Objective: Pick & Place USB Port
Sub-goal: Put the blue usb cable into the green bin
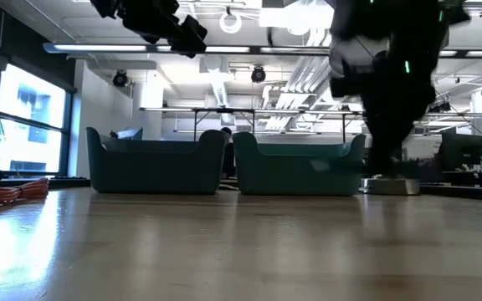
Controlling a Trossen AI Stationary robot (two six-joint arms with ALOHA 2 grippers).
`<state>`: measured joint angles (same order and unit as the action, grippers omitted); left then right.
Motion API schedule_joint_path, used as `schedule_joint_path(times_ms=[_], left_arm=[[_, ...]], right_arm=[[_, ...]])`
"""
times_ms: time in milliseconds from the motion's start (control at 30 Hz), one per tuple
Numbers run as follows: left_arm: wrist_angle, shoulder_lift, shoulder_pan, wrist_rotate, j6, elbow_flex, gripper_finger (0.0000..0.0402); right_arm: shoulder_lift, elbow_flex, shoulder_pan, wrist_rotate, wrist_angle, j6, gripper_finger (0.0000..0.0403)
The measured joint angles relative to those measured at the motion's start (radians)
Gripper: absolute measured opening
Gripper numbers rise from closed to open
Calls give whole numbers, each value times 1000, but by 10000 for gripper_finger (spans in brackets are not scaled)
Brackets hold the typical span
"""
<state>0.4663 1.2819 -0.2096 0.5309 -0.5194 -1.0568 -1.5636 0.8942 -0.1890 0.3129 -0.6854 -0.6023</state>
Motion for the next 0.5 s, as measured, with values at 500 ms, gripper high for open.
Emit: schedule_joint_path(times_ms=[500], left_arm=[[46,0,-1,-578,-315,-208,218]], right_arm=[[292,247,-24,475,-207,294,18]])
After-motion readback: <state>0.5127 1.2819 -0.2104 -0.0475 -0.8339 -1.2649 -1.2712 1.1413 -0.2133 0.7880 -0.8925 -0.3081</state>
